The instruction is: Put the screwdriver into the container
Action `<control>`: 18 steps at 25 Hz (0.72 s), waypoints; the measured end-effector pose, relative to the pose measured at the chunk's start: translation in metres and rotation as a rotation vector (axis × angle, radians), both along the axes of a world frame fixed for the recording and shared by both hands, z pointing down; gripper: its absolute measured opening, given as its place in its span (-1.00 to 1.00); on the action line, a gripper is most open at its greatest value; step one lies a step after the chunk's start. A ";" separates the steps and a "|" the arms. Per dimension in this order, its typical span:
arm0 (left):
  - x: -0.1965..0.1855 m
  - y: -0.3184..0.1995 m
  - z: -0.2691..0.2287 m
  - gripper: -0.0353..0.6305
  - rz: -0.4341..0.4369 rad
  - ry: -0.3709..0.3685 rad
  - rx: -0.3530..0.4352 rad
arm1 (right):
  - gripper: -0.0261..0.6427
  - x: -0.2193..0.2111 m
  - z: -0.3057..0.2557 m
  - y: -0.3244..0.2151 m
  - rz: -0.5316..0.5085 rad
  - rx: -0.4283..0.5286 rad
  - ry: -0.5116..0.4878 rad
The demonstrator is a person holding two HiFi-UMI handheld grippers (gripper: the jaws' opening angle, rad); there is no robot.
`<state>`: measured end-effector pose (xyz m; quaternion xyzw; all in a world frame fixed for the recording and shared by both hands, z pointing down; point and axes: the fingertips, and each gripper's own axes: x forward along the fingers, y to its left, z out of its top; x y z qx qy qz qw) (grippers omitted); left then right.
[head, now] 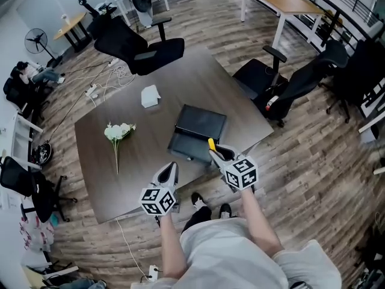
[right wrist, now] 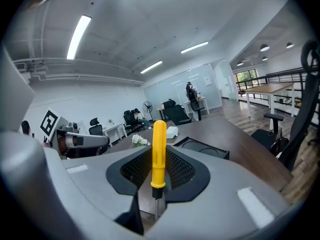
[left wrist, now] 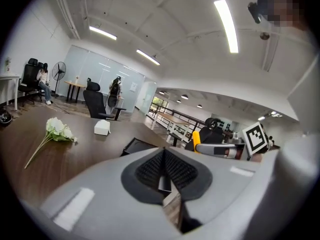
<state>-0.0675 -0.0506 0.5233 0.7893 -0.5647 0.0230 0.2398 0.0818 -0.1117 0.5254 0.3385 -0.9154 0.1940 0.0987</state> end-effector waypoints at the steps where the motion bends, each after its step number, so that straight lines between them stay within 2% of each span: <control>1: -0.001 -0.005 0.001 -0.73 0.009 0.003 -0.001 | -0.68 -0.002 0.001 -0.002 -0.009 0.001 0.017; 11: -0.024 -0.038 0.016 -0.73 0.039 0.035 -0.025 | -0.68 -0.020 0.017 -0.029 -0.063 0.013 0.145; 18: -0.028 -0.051 0.025 -0.73 0.088 0.028 -0.029 | -0.68 -0.035 0.027 -0.042 -0.079 -0.020 0.153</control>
